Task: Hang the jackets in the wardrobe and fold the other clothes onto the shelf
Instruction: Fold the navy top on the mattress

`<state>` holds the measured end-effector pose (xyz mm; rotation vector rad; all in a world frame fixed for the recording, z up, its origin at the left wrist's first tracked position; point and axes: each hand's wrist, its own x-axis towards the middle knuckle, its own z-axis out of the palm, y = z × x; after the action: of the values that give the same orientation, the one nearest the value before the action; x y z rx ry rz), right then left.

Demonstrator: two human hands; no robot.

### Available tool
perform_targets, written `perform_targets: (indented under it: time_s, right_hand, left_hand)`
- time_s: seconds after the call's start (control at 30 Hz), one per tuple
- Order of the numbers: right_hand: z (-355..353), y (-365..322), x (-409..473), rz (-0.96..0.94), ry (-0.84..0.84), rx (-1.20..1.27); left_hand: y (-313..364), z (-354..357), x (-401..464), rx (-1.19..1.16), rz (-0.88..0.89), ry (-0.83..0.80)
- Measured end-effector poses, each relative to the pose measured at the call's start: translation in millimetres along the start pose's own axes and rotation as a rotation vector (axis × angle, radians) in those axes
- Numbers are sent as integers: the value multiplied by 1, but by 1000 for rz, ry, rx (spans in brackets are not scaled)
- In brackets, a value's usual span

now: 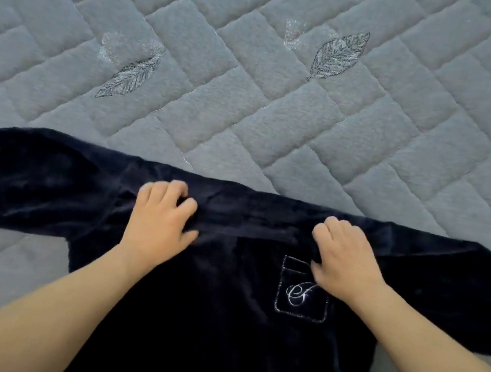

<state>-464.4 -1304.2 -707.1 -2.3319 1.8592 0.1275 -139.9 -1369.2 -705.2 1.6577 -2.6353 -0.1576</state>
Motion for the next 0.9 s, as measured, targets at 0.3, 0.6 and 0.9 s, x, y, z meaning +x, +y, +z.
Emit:
perform_targets:
  time_s: [0.3, 0.6, 0.9]
  right_hand:
    - [26, -50, 50, 460, -17, 193]
    - [57, -48, 57, 438, -14, 96]
    - [61, -47, 57, 422, 9, 96]
  left_hand:
    - [25, 45, 43, -267, -545, -158]
    - [6, 59, 55, -211, -483, -431]
    - [6, 61, 59, -212, -495, -449]
